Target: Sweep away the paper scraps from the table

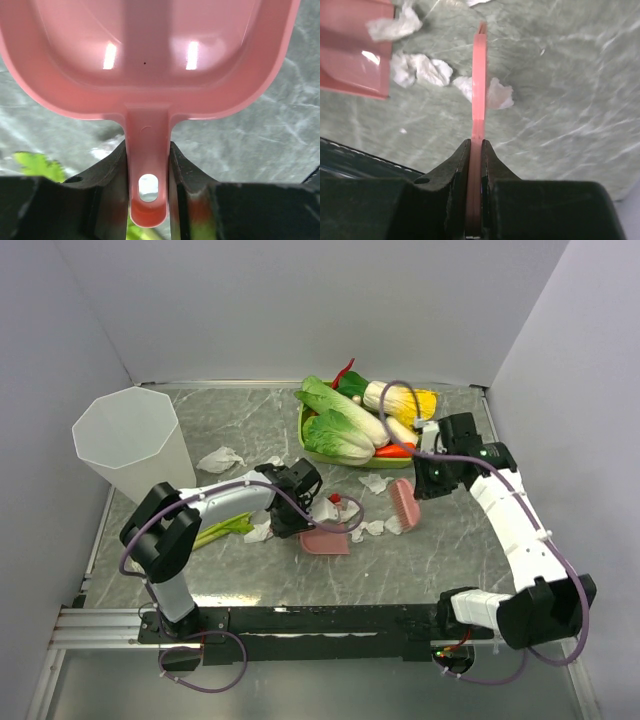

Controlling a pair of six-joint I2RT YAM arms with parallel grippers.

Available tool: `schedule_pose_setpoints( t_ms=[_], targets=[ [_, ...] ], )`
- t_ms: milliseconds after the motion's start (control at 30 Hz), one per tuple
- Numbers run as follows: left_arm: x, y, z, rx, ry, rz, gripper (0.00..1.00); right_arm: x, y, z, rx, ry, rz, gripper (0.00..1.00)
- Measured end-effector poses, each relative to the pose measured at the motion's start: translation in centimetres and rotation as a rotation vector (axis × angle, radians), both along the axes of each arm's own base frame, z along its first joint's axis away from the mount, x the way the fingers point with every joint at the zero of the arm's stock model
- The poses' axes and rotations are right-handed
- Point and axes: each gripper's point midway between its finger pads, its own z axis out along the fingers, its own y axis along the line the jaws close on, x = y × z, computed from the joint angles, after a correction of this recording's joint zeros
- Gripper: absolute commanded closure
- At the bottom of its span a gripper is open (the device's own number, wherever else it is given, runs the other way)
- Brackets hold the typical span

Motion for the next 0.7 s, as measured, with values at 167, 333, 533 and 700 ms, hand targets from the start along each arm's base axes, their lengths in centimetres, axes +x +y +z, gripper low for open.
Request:
schedule_pose_setpoints(
  t_ms=[167,333,533,700],
  targets=[
    [1.5,-0.5,0.6,0.027,-0.033,-0.024,0.97,0.7,3.2,0.3,0.365,0.124,-0.08,1.0],
    [1.5,-0.5,0.3,0.04,-0.024,-0.032,0.97,1.0,4.2,1.6,0.442,0.109,-0.06,1.0],
    [1.4,-0.2,0.4,0.052,-0.019,-0.041,0.99,2.3,-1.6,1.2,0.166,-0.014,-0.205,1.0],
    [1.8,0.1,1.0,0.077,-0.034,-0.065,0.99,0.7,-3.5,0.0,0.072,0.001,-0.267,1.0]
  ],
)
